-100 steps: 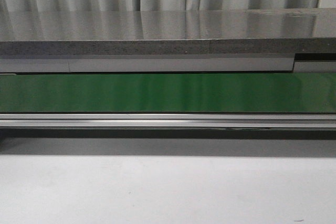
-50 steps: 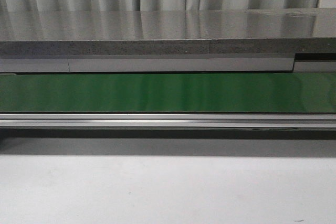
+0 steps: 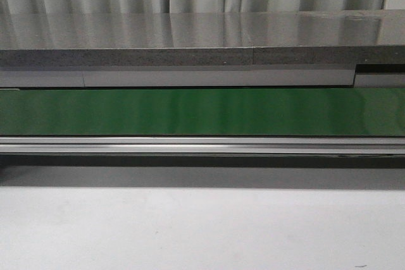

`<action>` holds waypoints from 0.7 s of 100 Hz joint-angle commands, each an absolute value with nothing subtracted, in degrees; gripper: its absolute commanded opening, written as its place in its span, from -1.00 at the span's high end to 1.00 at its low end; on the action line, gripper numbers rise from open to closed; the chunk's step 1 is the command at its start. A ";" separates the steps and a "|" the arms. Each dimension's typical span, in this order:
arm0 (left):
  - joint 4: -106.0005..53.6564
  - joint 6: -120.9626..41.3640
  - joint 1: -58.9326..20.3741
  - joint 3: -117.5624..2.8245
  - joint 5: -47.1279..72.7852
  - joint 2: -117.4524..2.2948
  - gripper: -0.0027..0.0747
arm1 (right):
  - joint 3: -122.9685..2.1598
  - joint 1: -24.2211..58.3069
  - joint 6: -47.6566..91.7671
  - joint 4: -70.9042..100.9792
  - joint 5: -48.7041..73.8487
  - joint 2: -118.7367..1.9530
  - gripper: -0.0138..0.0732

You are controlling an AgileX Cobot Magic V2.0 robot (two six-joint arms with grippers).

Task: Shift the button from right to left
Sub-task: 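Move the right gripper over the yellow push button in the green tray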

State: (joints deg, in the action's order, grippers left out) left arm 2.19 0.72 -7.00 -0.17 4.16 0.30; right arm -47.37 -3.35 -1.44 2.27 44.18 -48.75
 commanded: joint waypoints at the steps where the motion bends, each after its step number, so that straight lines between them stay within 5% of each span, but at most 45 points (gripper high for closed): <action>1: 2.13 1.42 -7.32 2.20 -1.04 2.39 0.92 | -52.01 -5.83 -1.51 0.00 40.83 -52.60 -0.51; 42: 2.13 1.42 -7.32 2.20 -1.04 2.39 0.92 | -61.52 -17.11 10.31 0.00 39.45 -68.78 -0.51; 70: 2.13 1.42 -7.32 2.20 -1.04 2.39 0.92 | -61.66 -26.98 25.78 15.05 35.13 -79.20 -0.51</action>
